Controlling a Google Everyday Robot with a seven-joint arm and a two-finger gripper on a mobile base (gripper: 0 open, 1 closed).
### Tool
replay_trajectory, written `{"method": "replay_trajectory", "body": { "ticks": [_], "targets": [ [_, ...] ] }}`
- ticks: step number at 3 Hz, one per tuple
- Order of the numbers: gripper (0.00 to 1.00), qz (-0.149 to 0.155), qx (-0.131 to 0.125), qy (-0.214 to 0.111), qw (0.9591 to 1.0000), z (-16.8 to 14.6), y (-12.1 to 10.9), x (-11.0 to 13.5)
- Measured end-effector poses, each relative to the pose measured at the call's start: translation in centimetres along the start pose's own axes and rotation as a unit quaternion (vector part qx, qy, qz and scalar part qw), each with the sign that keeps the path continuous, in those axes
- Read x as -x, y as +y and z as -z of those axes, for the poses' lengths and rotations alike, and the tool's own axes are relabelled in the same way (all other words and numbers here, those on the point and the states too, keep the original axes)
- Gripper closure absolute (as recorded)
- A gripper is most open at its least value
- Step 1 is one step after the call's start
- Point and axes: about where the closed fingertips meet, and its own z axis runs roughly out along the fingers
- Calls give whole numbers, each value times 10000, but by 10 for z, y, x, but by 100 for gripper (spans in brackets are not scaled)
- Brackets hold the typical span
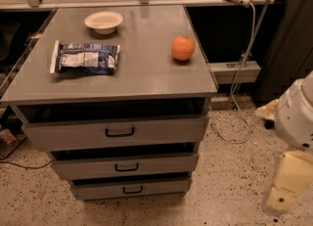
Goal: Open middle drawer
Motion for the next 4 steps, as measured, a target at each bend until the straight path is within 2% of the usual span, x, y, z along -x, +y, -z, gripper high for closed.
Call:
{"method": "replay_trajectory", "body": {
  "ticks": [1,2,3,4],
  "targets": [
    [0,123,339,-249,9990,-43,39,13],
    [0,74,976,-525,9938,-106,86,25],
    [0,76,972,-527,9938,-106,86,26],
    [0,67,1097,-704,9914,-140,91,44]
  ]
}}
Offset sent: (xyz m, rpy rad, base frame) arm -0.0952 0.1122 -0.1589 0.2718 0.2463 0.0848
